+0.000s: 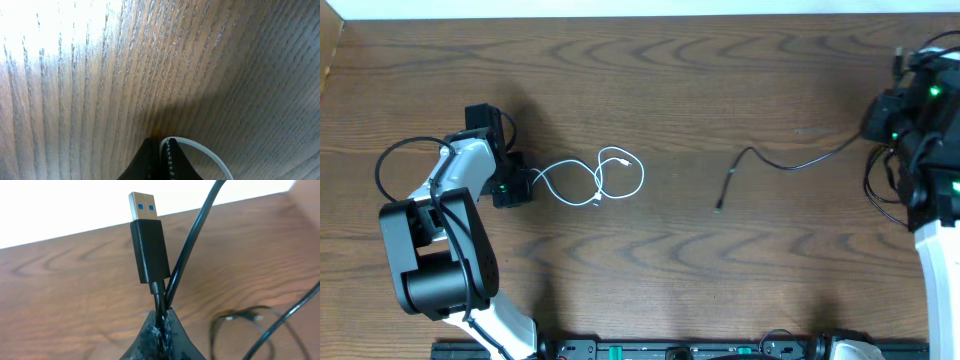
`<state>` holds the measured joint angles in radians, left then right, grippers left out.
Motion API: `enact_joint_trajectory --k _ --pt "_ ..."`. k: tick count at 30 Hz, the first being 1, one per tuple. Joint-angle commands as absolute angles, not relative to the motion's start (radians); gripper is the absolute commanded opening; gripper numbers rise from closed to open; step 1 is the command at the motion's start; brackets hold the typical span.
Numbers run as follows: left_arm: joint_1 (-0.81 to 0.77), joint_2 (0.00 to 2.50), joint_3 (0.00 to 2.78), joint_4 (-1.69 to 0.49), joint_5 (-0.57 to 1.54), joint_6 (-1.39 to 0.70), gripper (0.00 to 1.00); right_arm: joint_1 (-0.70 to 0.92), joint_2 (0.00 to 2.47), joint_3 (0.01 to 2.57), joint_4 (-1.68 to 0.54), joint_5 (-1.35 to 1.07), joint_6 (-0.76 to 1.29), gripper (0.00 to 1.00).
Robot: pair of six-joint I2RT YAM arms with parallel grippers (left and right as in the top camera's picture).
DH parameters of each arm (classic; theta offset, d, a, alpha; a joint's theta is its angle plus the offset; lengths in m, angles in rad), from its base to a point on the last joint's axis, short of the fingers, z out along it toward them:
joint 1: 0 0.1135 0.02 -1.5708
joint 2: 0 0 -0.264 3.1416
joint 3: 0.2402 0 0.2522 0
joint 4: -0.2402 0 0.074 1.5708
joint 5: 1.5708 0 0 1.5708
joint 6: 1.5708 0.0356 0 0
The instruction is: Untangle cables
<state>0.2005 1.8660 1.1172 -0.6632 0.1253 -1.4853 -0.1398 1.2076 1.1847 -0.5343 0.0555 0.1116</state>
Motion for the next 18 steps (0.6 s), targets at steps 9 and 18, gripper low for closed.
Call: enact_joint_trajectory --k 9,18 --pt "0.206 1.874 1.109 -0.676 0.105 -1.48 0.07 -0.293 1.215 1.208 -0.556 0.775 0.265 0.01" --pt "0.206 1.874 1.109 -0.676 0.105 -1.48 0.08 -0.415 1.223 1.208 -0.557 0.611 0.336 0.01"
